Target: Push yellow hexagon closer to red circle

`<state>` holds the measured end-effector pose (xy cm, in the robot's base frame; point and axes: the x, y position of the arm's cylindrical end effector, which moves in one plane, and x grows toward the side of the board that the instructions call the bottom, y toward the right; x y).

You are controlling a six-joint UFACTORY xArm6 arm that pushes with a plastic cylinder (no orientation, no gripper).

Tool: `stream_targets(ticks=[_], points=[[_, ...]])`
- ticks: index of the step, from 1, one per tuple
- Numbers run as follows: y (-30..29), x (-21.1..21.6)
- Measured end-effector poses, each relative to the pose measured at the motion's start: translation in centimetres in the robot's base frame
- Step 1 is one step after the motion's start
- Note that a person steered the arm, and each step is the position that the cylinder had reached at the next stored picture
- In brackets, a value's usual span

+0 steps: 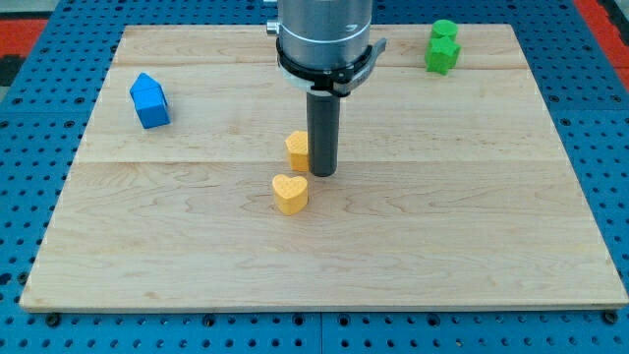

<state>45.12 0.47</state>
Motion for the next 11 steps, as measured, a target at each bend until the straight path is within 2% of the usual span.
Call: stream_targets(ticks=[1, 3, 5, 6, 8, 9, 10, 11], points=[[0.5, -1.5], [-3.8, -0.9], [-4.3, -9.6], [-3.0, -7.6], [-9.3, -8.7], [-6.5, -12.8], [-4.9, -13.0], [-3.7, -15.1]])
